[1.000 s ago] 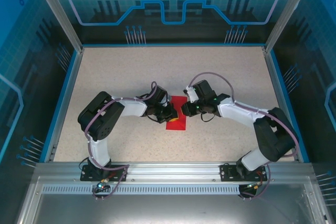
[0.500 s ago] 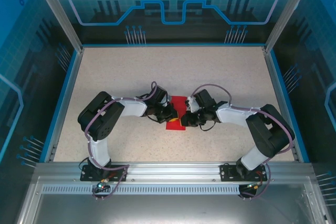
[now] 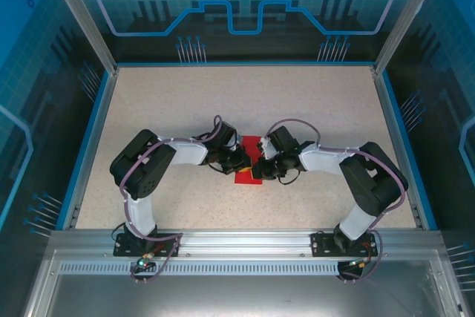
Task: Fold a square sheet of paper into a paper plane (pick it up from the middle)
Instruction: Fold the triangle a second time at the center of the table.
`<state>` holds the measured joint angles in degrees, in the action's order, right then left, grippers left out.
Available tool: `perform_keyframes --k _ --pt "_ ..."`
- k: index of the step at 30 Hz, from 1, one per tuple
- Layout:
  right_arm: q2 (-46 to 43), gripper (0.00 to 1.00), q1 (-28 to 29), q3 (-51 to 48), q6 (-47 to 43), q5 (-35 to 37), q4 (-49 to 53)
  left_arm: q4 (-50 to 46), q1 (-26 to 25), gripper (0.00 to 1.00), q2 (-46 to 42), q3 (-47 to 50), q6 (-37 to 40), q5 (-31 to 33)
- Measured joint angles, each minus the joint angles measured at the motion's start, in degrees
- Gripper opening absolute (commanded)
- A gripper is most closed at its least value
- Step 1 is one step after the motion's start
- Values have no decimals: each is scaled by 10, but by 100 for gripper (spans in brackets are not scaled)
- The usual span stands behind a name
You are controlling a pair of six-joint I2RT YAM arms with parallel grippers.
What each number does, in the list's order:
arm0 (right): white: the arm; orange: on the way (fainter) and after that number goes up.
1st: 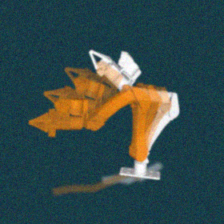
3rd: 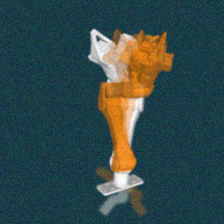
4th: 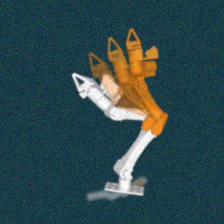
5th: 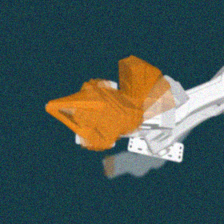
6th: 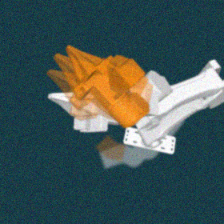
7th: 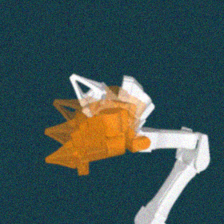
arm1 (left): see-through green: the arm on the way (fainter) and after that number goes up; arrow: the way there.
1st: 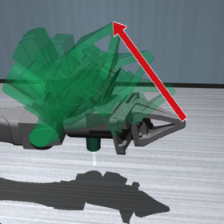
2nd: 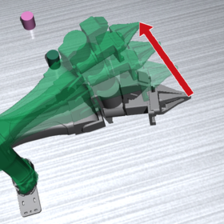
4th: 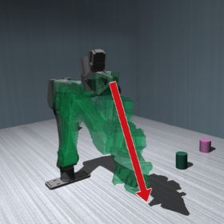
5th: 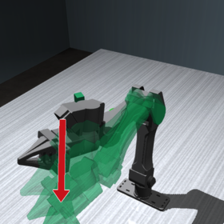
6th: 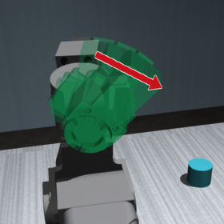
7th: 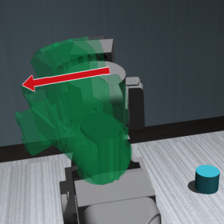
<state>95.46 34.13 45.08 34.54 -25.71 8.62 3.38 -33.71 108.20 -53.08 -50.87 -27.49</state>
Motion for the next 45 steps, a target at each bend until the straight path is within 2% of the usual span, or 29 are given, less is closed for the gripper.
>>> perform_keyframes --k 11,19,32,36,45 --pt "19 10 -9 -7 0 12 1 0 0 0 0 0 2 0" --pt "20 10 -19 -29 16 -10 -38 0 0 0 0 0 2 0" --pt "-17 13 -19 -26 33 -17 -17 0 0 0 0 0 2 0" --pt "4 9 -19 5 45 -18 -7 0 0 0 0 0 2 0" --pt "45 10 -19 9 58 -17 -5 0 0 0 0 0 4 0"
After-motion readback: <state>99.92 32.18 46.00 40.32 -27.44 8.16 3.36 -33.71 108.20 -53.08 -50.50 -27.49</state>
